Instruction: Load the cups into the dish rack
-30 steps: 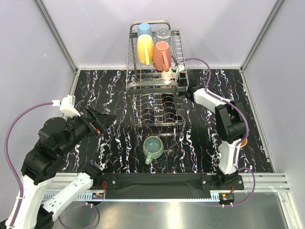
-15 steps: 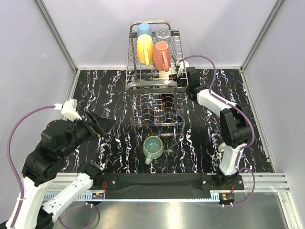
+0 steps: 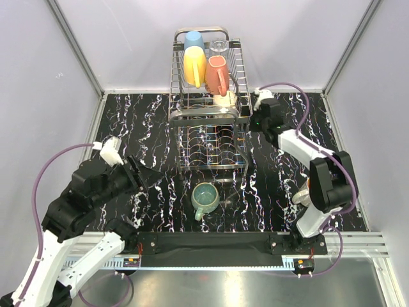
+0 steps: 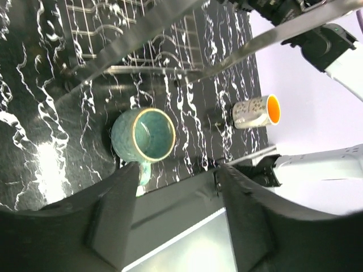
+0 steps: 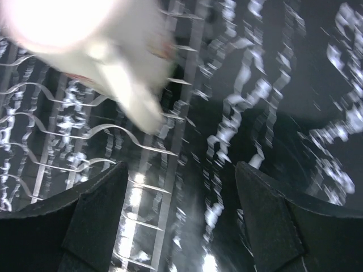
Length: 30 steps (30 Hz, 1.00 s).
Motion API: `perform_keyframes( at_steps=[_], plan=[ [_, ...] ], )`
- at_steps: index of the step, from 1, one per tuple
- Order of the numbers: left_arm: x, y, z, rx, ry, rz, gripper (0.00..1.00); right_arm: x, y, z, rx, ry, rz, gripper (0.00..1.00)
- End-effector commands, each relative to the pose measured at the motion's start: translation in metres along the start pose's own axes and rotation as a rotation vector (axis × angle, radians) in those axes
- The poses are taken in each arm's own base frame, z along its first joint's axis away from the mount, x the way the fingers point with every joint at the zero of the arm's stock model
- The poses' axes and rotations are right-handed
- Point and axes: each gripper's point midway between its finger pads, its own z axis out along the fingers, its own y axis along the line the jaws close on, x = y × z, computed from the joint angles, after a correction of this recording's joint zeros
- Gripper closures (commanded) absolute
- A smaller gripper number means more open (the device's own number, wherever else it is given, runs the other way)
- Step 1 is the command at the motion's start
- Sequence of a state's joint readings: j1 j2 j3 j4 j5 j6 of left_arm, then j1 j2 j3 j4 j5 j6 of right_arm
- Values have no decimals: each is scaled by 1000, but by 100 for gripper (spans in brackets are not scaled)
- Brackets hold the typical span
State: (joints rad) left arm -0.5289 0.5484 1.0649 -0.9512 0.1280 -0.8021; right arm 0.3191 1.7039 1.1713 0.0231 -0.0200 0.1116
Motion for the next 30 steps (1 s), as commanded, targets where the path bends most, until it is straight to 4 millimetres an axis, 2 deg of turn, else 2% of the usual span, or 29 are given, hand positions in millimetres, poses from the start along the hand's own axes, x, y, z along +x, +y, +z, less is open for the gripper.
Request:
perform_keyframes(
  at_steps=[1, 3, 4, 5, 7, 10, 12, 14, 17, 18, 20, 22, 23, 26, 27, 30],
  plan=[
    [12, -7, 2, 62, 46, -14, 41, -21, -19, -26, 26, -86, 99, 16],
    [14, -8, 6, 78, 57, -23, 46, -20, -33, -39, 68, -88, 134, 16],
    [19, -6, 8, 81, 70, -31, 46, -14, -42, -44, 106, -80, 148, 16],
    [19, -6, 10, 89, 68, -30, 48, -19, -45, -55, 122, -97, 171, 16],
    [24, -1, 14, 75, 78, -32, 48, -7, -55, -67, 171, -72, 199, 16],
    [32, 4, 22, 58, 107, -35, 50, -5, -57, -85, 194, -64, 237, 14],
    [44, 3, 30, 50, 155, -17, 50, -3, -53, -95, 186, -35, 240, 13],
    [47, 9, 42, -10, 158, 6, 50, 1, -50, -103, 179, 1, 244, 13],
    [57, 7, 50, -37, 165, 47, 51, -1, -50, -116, 185, 5, 242, 13],
    [68, 4, 51, -36, 193, 63, 51, -4, -50, -123, 193, -8, 243, 13],
    [68, 7, 56, -73, 156, 88, 52, -3, -52, -131, 210, -5, 252, 12],
    [77, 5, 62, -90, 144, 123, 55, -4, -46, -139, 188, -13, 272, 11],
    [89, -1, 62, -67, 163, 154, 56, -7, -42, -145, 171, -20, 279, 11],
    [101, 3, 77, -108, 129, 199, 56, -4, -32, -152, 125, -12, 308, 11],
    [107, 2, 80, -110, 124, 229, 56, -5, -24, -157, 82, -8, 312, 11],
    [122, -2, 92, -136, 125, 322, 54, -7, -18, -170, 57, -17, 322, 11]
  ],
)
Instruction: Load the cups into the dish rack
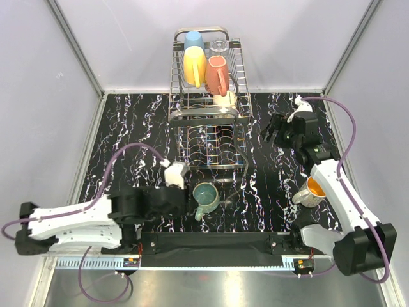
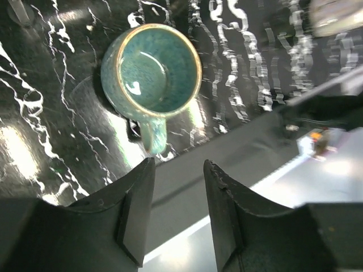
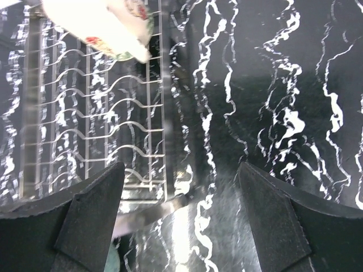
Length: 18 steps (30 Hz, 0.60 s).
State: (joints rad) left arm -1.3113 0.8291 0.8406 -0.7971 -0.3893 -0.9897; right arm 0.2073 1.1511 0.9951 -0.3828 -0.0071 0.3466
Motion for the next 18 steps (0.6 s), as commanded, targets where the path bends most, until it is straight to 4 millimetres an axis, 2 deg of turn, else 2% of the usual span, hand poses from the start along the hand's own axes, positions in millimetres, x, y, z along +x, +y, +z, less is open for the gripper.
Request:
perform_keyframes(
  at_steps=[1, 3, 7, 11, 18],
  plan=[
    [-20, -15, 18, -40, -148, 34, 53, -4, 12, -21, -60, -7, 33, 11],
    [-13, -17, 32, -72, -127, 101, 45, -3, 13, -31, -72, -20, 34, 9],
    [-7, -30, 54, -58, -106, 191, 36, 1, 19, -49, -113, -20, 39, 8],
    [-4, -42, 71, -39, -76, 243, 36, 3, 21, -70, -138, -38, 40, 7],
    [2, -48, 97, -14, -34, 325, 36, 8, 13, -89, -110, -54, 22, 5]
  ],
)
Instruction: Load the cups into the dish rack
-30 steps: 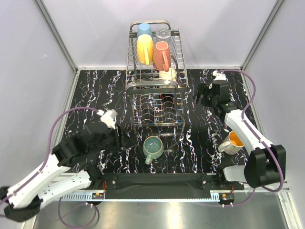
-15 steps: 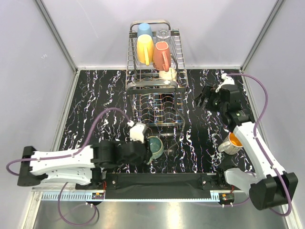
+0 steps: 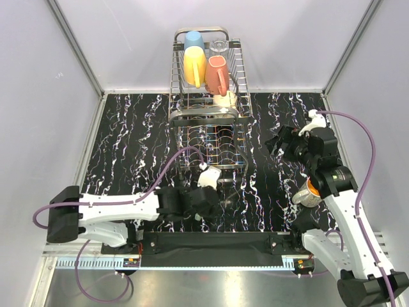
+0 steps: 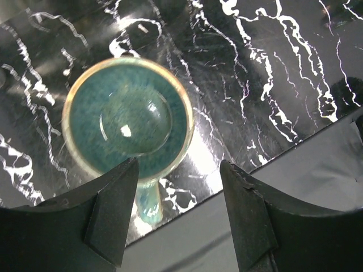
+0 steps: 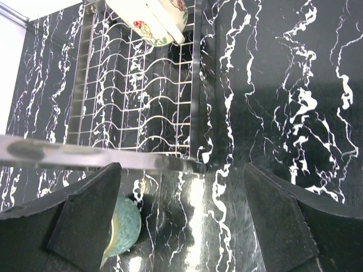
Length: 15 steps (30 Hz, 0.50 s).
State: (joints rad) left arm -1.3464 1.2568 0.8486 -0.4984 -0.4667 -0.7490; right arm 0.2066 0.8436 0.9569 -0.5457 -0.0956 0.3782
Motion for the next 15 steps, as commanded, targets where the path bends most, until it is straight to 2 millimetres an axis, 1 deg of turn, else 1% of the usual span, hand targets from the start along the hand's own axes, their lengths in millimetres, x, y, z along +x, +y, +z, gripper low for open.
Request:
perform_keyframes(
  at_steps=[1, 6, 13, 14, 15],
  plan=[
    [-28, -24, 8, 86, -59, 16, 36, 4, -4, -9, 17, 4, -10, 5],
    [-26, -28, 19, 112, -23, 76, 36, 0, -7, -18, 37, -13, -36, 4],
    [-15, -24, 37, 77, 55, 112, 37, 1, -8, -23, 38, -12, -38, 3],
    [-16, -24, 39, 74, 60, 111, 37, 2, -7, -24, 35, -12, -35, 3],
    [-11, -22, 42, 65, 79, 117, 36, 1, -6, -25, 31, -16, -29, 3]
  ],
)
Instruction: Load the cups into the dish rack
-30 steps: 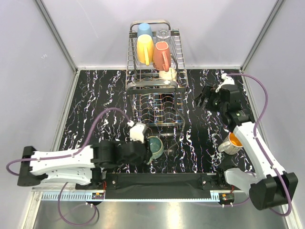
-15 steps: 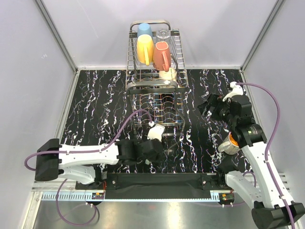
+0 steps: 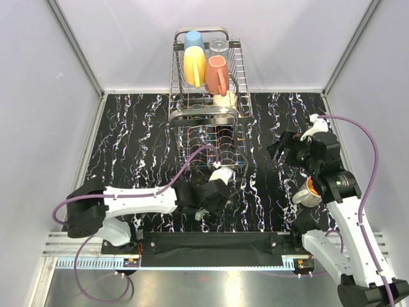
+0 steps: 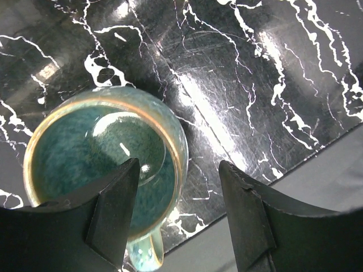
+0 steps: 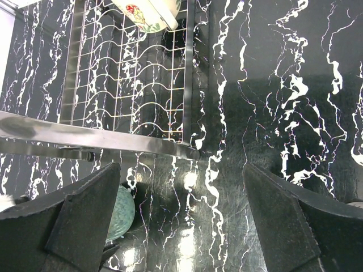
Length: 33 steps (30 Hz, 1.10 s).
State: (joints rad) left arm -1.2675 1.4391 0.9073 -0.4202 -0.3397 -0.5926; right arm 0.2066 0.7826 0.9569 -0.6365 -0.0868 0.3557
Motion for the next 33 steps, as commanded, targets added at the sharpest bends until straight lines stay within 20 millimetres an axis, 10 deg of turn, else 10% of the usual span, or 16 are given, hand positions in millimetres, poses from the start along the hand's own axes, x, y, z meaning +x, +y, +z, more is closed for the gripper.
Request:
perform_keyframes(
  at_steps=[1, 9, 20, 26, 33],
  plan=[
    [-17, -13, 2, 40, -19, 5, 37, -8, 0, -8, 8, -36, -7, 3],
    [-6, -11, 15, 23, 26, -8, 39, -15, 3, -18, 0, -59, -15, 3],
    [0, -17, 22, 31, 65, -29, 70, -17, 5, -36, -9, -90, -16, 2],
    [-19, -38, 1, 89, 34, -36, 99, -13, 10, -53, -35, -84, -2, 1],
    [-64, -69, -52, 256, -68, -93, 100, -11, 32, -76, -129, -38, 21, 0]
  ],
)
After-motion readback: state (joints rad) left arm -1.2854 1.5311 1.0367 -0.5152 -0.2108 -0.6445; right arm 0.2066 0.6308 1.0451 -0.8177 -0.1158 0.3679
